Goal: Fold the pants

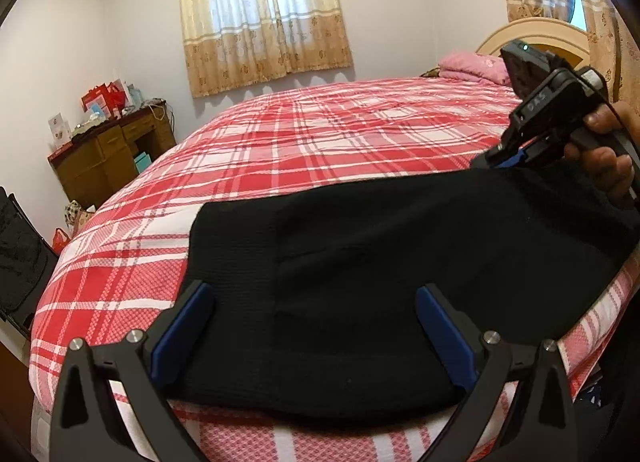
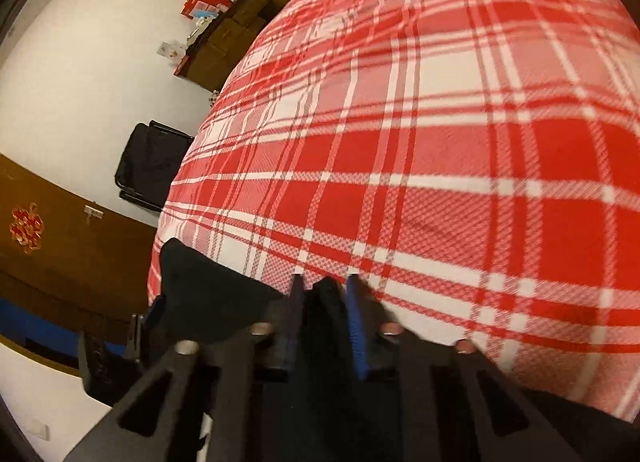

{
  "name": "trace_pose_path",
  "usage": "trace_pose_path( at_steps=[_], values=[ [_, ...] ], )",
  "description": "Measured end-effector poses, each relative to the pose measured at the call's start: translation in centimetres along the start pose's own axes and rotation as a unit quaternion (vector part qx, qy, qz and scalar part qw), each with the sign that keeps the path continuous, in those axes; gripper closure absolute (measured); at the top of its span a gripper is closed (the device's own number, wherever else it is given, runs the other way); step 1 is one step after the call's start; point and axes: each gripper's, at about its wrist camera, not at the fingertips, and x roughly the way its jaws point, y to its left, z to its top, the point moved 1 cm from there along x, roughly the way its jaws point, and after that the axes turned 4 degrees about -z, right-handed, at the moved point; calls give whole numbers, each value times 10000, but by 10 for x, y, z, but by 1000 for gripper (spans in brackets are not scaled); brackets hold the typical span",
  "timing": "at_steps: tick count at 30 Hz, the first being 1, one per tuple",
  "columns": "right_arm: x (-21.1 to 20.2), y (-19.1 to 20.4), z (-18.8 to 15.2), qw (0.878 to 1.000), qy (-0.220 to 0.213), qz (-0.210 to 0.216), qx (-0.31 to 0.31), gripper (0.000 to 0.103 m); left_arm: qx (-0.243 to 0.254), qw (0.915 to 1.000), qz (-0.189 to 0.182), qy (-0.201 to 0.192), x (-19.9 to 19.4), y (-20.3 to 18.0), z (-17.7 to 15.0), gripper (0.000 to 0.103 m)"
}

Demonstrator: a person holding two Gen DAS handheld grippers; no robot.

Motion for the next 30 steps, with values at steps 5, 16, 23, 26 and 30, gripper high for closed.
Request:
trace_pose_path(
  at_steps=[5, 16, 23, 26, 30],
  values=[
    [-25, 4, -4, 9990, -446, 90, -5, 99, 32, 10000, 3, -80, -1, 1, -2, 0],
    [-18, 1, -9, 9976, -552, -370, -194, 95, -49, 10000, 18, 11, -4, 1, 4, 0],
    [-109, -18, -41, 9872, -1209, -844, -601, 42, -310, 9988, -211, -305, -30, -9, 29, 0],
    [-156, -46, -69, 9798, -1456, -1265, -518, 42, -157, 9987, -386, -295, -31, -27, 38, 0],
    [-232, -102, -116, 9667, -1935, -1673, -20, 42, 179, 9994, -309, -16, -17, -46, 35, 0]
  ],
)
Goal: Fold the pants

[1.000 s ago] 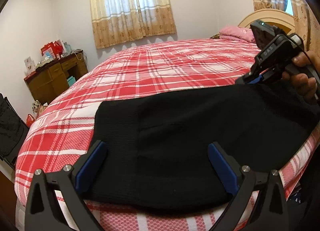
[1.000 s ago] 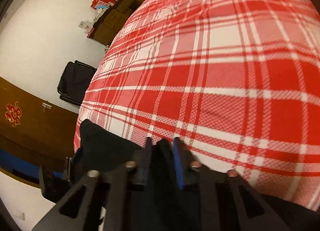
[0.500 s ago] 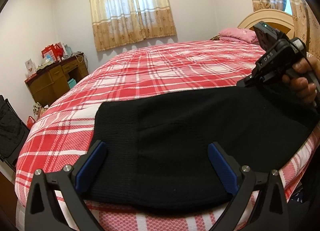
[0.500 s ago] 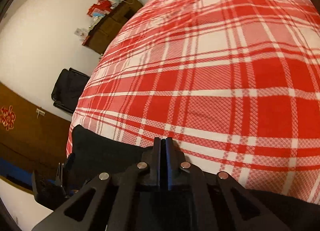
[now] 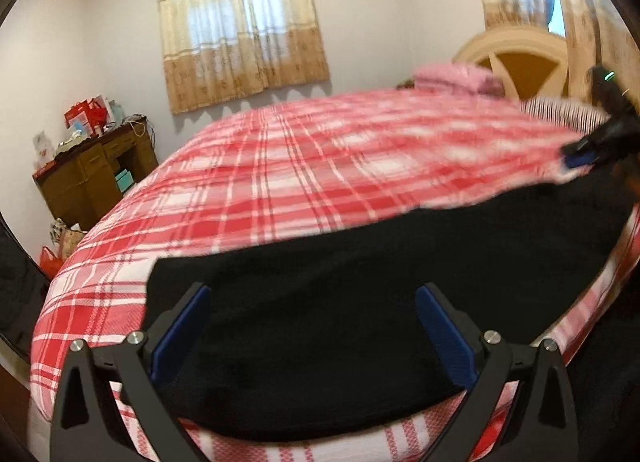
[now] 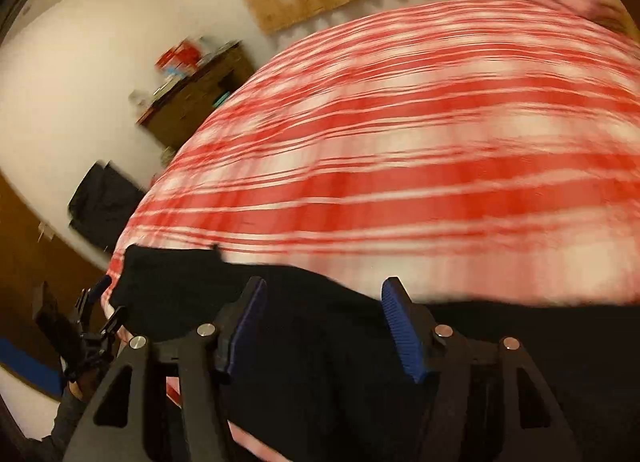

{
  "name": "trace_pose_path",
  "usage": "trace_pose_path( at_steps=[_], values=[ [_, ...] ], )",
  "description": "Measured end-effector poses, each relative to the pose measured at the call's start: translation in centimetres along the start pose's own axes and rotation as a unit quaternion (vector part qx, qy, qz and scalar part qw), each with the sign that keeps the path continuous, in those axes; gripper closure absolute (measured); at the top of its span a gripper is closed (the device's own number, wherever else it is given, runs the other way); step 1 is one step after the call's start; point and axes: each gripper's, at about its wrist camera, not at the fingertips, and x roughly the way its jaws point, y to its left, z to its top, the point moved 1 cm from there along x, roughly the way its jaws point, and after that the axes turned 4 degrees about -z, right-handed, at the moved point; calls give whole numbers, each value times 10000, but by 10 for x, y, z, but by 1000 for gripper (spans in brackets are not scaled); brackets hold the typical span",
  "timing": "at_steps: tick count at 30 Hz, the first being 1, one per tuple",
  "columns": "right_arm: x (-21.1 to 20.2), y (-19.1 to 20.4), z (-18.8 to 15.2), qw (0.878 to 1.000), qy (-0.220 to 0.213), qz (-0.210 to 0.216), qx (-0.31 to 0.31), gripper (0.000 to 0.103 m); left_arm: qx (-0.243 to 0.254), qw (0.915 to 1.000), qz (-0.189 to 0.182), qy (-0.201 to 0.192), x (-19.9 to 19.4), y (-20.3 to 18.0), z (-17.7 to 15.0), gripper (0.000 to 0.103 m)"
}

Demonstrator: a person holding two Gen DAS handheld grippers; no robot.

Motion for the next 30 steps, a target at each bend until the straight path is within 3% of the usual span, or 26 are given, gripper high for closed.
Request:
trace_pose_path(
  at_steps=[5, 9, 12, 16, 20, 23, 25, 27, 30],
  values=[
    [-86, -106, -6, 9891, -721, -1041, 745, 42, -423, 9987, -110, 263, 10, 11, -8, 0],
    [-157, -193, -4, 9619, -1333, -1826, 1538, 42, -775, 9961, 209, 379, 16, 32, -16, 0],
    [-183, -238, -3, 9452, -1388, -2311, 1843, 42, -708, 9955, 512, 369, 15, 41, -19, 0],
    [-179, -278, -4, 9514, -929, -2069, 2082, 42, -777, 9941, 675, 343, 14, 53, -22, 0],
    [-159, -290, -6, 9619, -702, -1505, 2170, 51, -650, 9932, 891, 382, 16, 56, -24, 0],
    [-153, -289, -6, 9655, -648, -1360, 2123, 81, -826, 9916, 910, 409, 18, 63, -25, 0],
    [-155, -277, -10, 9662, -653, -1428, 2043, 86, -998, 9902, 868, 455, 20, 69, -26, 0],
    [-153, -275, -6, 9666, -652, -1549, 1934, 99, -1121, 9889, 863, 456, 21, 73, -29, 0],
    [-153, -273, -1, 9651, -729, -1656, 1895, 100, -1096, 9888, 897, 462, 22, 71, -30, 0]
  ],
)
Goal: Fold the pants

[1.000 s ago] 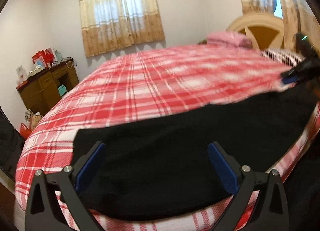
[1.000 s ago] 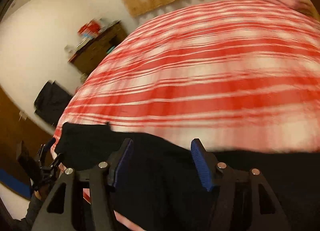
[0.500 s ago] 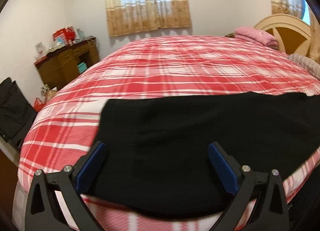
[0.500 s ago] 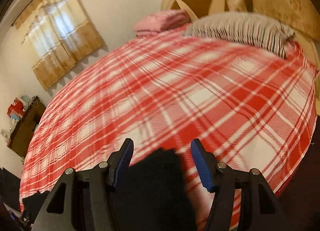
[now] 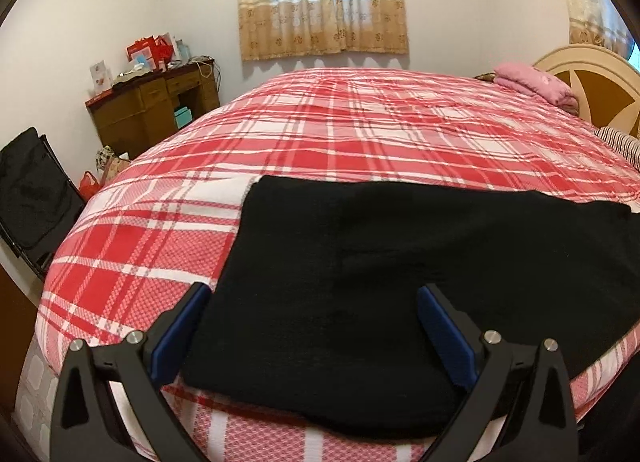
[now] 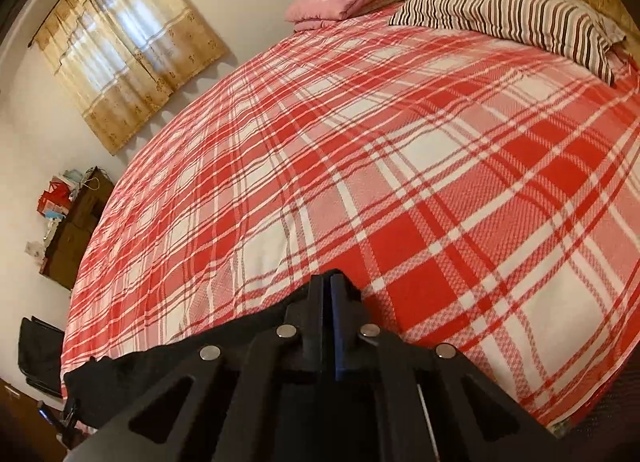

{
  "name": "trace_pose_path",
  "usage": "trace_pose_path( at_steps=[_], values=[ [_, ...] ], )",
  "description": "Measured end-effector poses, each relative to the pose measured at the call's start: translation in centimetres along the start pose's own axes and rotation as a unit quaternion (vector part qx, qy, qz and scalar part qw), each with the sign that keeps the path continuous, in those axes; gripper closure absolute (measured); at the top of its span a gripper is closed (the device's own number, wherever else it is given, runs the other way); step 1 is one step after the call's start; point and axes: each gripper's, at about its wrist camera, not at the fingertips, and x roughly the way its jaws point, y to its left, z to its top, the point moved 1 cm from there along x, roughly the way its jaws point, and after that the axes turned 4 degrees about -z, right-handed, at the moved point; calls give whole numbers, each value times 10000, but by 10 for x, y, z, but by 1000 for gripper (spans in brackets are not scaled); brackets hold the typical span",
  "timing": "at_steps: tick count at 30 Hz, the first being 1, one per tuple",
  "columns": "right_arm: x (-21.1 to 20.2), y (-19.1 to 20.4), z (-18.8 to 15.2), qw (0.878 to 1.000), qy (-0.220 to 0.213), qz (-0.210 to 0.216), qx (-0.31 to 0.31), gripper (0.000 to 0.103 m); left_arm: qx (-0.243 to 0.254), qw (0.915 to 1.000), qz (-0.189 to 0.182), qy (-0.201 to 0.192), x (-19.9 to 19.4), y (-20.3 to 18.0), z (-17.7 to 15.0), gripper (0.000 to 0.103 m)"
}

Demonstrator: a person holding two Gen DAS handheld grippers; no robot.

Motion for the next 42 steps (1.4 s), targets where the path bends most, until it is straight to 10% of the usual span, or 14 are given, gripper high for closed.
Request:
trace_pose_path(
  at_steps=[10, 14, 23, 32, 42],
  values=[
    [14, -11, 0, 9997, 91, -220, 99, 98, -9, 10000, 30, -1, -3, 0, 2, 0],
    [-13, 3, -7, 9980, -295, -506, -251, 55, 30, 9996, 103, -263, -20, -6, 11, 0],
    [-28, 93, -61, 9861, -193, -300, -1621, 55, 630, 9969, -407, -226, -28, -70, 35, 0],
    [16, 126, -110, 9518, -21, -1222, -2812, 50, 888, 9929, -722, 314, -5, -113, 23, 0],
    [-4, 119, -108, 9580, -102, -1092, -2650, 48, 718, 9929, -745, 579, 4, -108, 8, 0]
  ],
)
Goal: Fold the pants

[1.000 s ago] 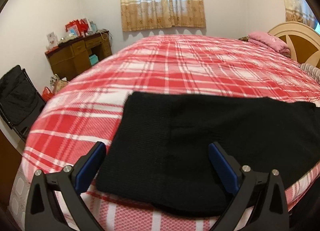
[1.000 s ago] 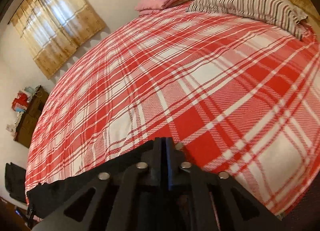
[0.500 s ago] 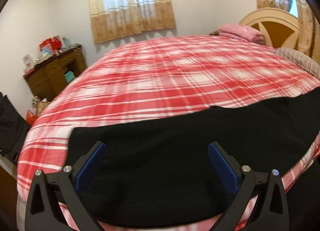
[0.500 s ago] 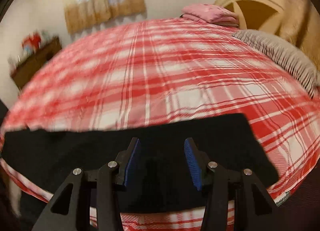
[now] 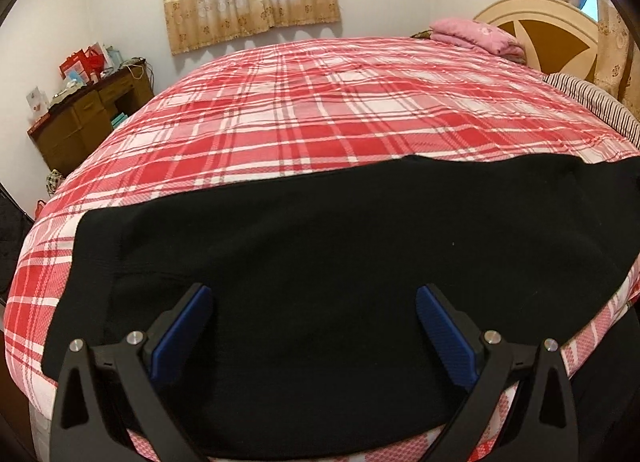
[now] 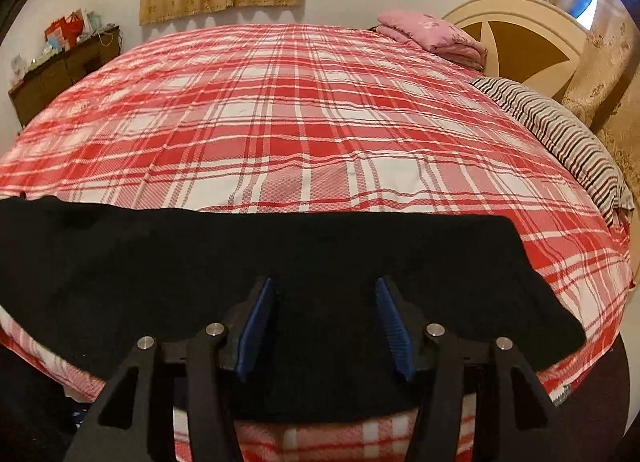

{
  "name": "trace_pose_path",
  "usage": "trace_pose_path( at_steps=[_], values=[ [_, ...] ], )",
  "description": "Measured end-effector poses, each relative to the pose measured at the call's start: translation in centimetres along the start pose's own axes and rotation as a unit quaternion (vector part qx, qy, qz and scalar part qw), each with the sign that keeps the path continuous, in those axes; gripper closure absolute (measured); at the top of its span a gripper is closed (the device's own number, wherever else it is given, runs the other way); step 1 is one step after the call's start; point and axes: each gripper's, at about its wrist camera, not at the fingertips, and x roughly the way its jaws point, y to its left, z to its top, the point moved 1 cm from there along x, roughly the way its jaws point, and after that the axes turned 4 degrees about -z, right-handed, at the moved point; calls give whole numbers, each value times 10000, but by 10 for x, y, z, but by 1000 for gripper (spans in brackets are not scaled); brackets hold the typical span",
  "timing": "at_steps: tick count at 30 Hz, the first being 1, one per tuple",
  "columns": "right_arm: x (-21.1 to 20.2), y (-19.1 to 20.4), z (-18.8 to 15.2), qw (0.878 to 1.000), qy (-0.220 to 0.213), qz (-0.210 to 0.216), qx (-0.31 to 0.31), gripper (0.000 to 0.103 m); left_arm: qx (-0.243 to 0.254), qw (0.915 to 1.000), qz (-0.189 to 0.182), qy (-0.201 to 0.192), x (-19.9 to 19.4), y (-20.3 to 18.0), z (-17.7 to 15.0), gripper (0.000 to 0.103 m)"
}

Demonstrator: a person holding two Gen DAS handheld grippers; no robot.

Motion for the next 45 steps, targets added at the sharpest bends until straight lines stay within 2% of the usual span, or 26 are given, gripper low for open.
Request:
trace_pose_path(
  at_steps=[4, 7, 10, 11, 13, 18, 21, 24, 26, 29, 36, 39, 42, 43, 44, 45],
  values=[
    [-17, -13, -6, 9997, -171, -52, 149, 48, 2, 10000, 0, -4, -1, 0, -1, 0],
    [-40, -44, -14, 9964, -449, 83, 714, 48, 52, 9999, 90, -41, -4, 7, 1, 0],
    [-58, -94, -30, 9801, -630, 526, 1809, 48, 35, 9994, 297, -165, -12, 22, 1, 0],
    [-61, -117, -39, 9681, -676, 716, 2304, 48, -4, 9990, 383, -209, -14, 29, 2, 0],
    [-63, -144, -51, 9501, -775, 852, 2900, 48, -160, 9979, 546, -293, -20, 45, 3, 0],
    [-52, -167, -71, 9211, -606, 1317, 3612, 48, -475, 9933, 961, -440, -33, 82, 2, 0],
    [-42, -164, -72, 9114, -494, 1677, 3725, 48, -599, 9908, 1134, -435, -34, 96, 0, 0],
    [-33, -160, -71, 9116, -401, 1672, 3733, 48, -711, 9905, 1141, -284, -23, 104, -6, 0],
    [-29, -159, -70, 9074, -427, 1747, 3798, 48, -794, 9913, 1043, -113, -11, 108, -12, 0],
    [-30, -158, -69, 9081, -473, 1761, 3770, 48, -1024, 9905, 875, -273, -10, 114, -16, 0],
    [-27, -159, -69, 9069, -460, 1819, 3771, 51, -961, 9908, 890, -336, -7, 111, -15, 0],
    [-19, -163, -69, 9019, -587, 1919, 3825, 51, -979, 9905, 889, -376, -7, 111, -16, 0],
    [-12, -167, -72, 8909, -711, 2061, 3984, 51, -977, 9904, 894, -408, -7, 112, -16, 0],
    [-13, -166, -71, 8929, -741, 2029, 3951, 52, -975, 9903, 897, -413, -8, 112, -17, 0],
    [-14, -164, -71, 8977, -741, 1941, 3886, 59, -976, 9903, 897, -412, -8, 112, -17, 0],
    [-14, -163, -70, 9008, -732, 1883, 3845, 73, -982, 9902, 896, -417, -8, 112, -17, 0]
  ],
)
